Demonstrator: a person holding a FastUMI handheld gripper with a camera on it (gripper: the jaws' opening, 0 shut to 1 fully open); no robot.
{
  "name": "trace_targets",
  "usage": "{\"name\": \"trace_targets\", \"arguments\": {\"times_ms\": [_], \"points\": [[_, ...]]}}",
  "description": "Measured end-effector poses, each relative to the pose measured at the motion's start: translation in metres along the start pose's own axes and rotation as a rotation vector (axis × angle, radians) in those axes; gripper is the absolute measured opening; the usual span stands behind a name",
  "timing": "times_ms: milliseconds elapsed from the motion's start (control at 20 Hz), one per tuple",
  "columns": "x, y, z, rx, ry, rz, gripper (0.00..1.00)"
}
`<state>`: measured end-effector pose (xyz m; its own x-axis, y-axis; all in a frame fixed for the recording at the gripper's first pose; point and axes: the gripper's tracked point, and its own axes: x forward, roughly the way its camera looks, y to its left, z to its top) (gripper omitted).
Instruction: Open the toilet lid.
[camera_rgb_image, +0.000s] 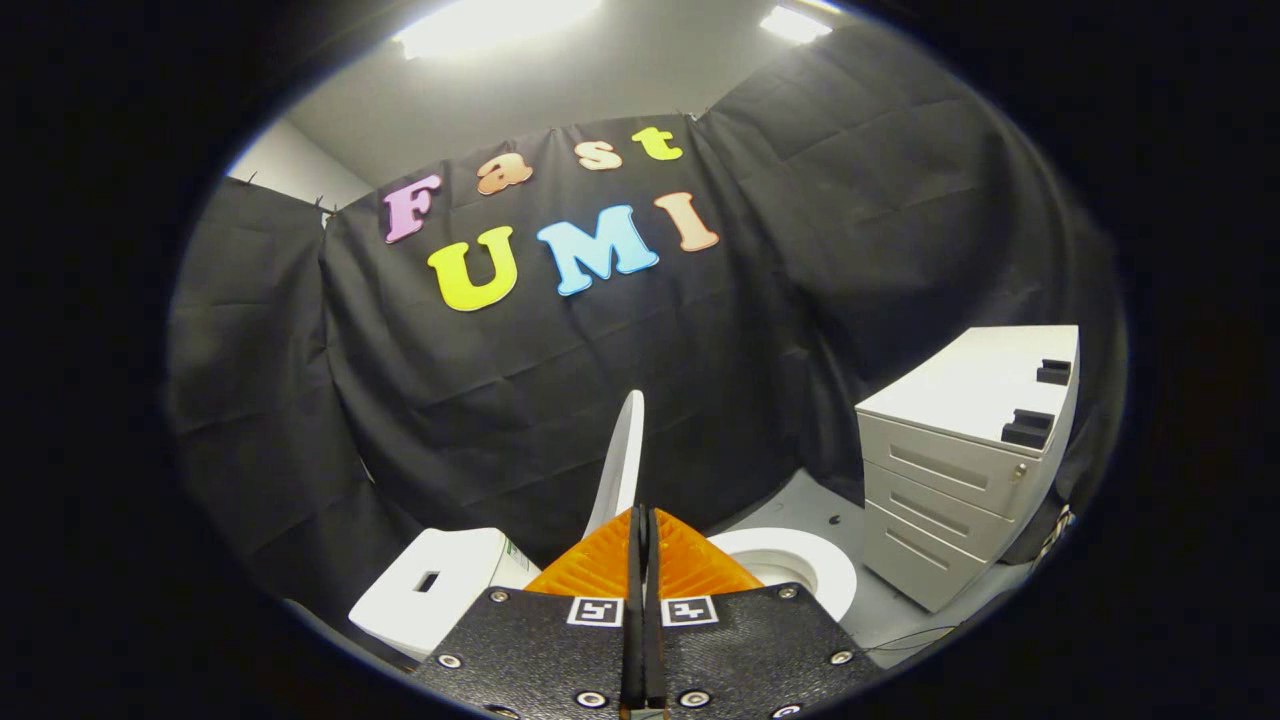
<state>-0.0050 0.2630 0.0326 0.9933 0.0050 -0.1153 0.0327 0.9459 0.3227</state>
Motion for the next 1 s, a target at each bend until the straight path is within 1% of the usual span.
{"name": "trace_targets", "arguments": {"times_ms": [250, 700, 850, 1000], "points": [[0.002, 0.019, 0.004, -0.026, -0.002, 0.020, 0.00], [-0.001, 0.066, 0.011, -0.131, -0.028, 0.068, 0.00], [0.000, 0.077, 0.009, -0.156, -0.025, 0.068, 0.00], [-0.003, 0.102, 0.009, -0.174, -0.025, 0.101, 0.00]]}}
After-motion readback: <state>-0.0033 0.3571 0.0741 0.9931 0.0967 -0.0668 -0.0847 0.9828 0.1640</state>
